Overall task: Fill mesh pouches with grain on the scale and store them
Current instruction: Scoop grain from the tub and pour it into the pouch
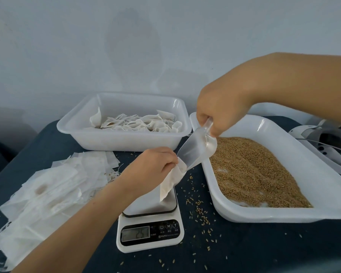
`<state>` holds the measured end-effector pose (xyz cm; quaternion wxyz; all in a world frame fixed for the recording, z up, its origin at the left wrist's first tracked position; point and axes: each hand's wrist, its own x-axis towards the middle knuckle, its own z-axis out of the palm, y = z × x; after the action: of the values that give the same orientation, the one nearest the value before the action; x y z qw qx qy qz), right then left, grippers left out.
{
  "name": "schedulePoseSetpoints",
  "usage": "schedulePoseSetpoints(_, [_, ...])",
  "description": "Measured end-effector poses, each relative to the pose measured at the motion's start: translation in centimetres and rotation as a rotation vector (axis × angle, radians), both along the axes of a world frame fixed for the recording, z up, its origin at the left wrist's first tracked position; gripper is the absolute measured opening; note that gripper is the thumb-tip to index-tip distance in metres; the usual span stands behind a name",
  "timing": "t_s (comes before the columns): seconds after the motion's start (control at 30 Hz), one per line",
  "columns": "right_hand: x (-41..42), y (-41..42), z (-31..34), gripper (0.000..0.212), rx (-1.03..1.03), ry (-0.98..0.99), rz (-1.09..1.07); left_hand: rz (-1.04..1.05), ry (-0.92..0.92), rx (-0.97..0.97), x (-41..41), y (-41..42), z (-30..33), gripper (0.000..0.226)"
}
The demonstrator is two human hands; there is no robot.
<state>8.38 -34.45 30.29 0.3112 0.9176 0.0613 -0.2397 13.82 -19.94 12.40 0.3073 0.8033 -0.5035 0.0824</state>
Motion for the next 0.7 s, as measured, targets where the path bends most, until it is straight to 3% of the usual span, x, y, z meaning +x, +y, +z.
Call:
schedulePoseSetpoints(0.17, [0.4,-0.1,-0.1,0.023,0.032,-0.022,-0.006,0.037,0.023,-0.012,0.2,0.2,-0.2,0.017])
schedulePoseSetpoints(0.3, [-1.5,-4.1,0.3,0.016,0.368,-0.040,-0.159,0.070,0.025,-0.049,0.5,0.9,-0.2,0.015])
schedulePoseSetpoints(0.43, [-5.1,-9.8,-1.5,0.040,0.738,-0.141,-0.352,0.090,0.000,-0.053,1.0,1.3,-0.3,0.011])
schedulePoseSetpoints(0.53, [-7.6,-14.4,-5.6,0.020,0.997,-0.380,-0.554,0.107,-0.016,-0.027,1.3,1.4,-0.3,0.008])
schedulePoseSetpoints(0.6, [-8.8,-16.8,-9.3,0.009,0.971,-0.461,-0.647,0.111,-0.026,-0.018,1.3,1.4,-0.1,0.008])
schedulePoseSetpoints(0.7, [-9.9,-18.5,-14.2,0.012,0.785,-0.385,-0.763,0.097,-0.037,-0.026,1.2,1.6,0.4,0.016])
